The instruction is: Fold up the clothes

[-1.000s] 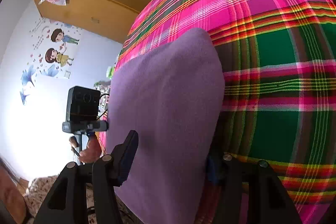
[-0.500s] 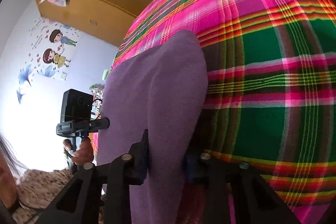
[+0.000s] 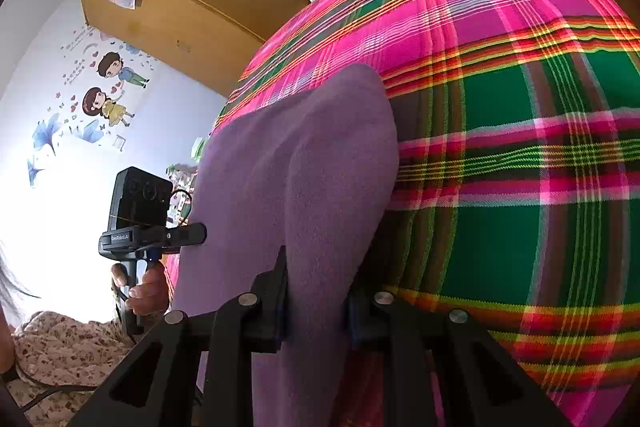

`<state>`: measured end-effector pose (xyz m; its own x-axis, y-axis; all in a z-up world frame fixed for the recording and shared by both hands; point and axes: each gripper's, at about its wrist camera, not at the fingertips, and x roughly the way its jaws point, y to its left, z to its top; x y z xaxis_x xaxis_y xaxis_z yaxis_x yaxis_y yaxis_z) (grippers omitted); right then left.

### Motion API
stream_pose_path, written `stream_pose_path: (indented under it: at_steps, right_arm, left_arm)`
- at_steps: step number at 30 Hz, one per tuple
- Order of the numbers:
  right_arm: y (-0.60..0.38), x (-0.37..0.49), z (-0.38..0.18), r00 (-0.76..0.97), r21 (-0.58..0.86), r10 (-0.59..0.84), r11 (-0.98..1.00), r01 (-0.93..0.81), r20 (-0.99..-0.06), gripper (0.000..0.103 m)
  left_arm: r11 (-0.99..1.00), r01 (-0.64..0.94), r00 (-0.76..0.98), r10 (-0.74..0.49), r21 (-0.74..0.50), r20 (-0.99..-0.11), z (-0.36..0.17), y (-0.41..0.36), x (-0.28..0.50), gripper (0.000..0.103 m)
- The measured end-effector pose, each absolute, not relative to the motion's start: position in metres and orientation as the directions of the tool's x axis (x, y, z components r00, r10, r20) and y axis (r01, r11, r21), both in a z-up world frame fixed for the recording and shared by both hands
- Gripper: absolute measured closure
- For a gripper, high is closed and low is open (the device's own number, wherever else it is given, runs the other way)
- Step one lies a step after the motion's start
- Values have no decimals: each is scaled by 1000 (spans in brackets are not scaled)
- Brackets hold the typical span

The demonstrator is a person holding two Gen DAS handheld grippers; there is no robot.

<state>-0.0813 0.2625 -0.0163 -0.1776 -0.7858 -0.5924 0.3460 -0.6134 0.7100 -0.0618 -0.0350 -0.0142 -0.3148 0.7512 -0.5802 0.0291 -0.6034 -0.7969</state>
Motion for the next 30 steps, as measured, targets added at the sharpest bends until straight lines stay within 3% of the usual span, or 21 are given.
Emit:
stream_pose_path:
  at_steps: [30]
  right_arm:
    - [246,-65,9,-302,738,-776,-625,254,-553,85]
  left_arm:
    - [-640,31,-294,728,-767,-619,2,-13,-97,64]
